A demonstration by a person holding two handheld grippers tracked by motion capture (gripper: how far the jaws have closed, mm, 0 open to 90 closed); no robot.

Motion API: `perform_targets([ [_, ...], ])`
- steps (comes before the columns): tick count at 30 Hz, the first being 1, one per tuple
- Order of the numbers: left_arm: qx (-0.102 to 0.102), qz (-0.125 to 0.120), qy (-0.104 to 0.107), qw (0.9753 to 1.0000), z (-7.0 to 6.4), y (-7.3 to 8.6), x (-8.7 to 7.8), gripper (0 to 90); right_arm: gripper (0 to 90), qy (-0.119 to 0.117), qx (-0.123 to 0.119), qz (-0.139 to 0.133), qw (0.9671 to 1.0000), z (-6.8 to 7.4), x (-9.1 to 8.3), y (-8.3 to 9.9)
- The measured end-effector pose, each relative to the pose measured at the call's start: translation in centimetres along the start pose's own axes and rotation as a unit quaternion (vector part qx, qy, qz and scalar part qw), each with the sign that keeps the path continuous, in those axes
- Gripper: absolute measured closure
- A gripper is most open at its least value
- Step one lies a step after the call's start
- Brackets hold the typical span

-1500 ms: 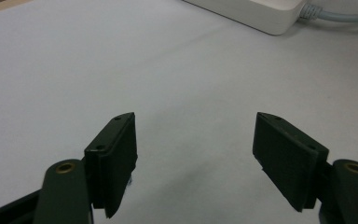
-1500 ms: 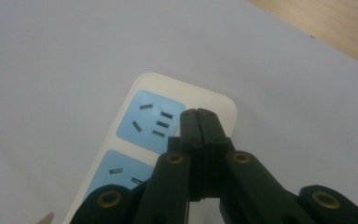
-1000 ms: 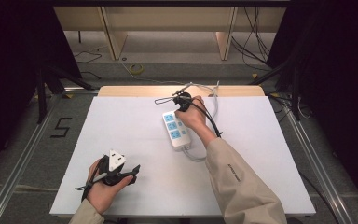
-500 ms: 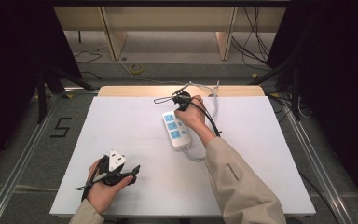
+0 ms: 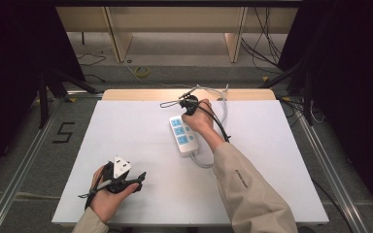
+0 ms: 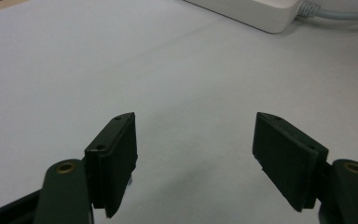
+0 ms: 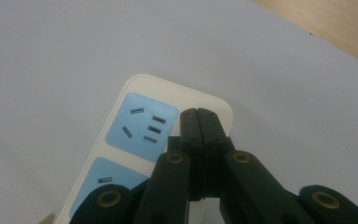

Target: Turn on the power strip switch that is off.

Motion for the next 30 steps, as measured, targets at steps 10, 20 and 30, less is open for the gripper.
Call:
perform_targets([
  [10, 0.002, 0.001, 0.000, 1.0000, 0.00, 0.03, -0.03, 30.6, 90.0, -0.001, 0.005, 0.002, 1.0000, 0.05, 0.10, 0.11],
  [20, 0.002, 0.002, 0.000, 1.0000, 0.00, 0.03, -0.02, 30.6, 90.0, 0.003, 0.005, 0.004, 1.0000, 0.06, 0.18, 0.12],
  [30, 0.003, 0.002, 0.001, 1.0000, -0.09, 0.01, 0.00, 30.6, 90.0, 0.002, 0.016, 0.008, 0.9998, 0.13, 0.19, 0.11],
])
Point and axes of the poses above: each handheld gripper's, and its own axes: x roughly forward along the jaws, y roughly out of its underside, z roughly to its left, the point moved 10 cm from there along x, roughly forward along the jaws, and after that the axes turned 12 degrees about -x, right-handed, at the moved point
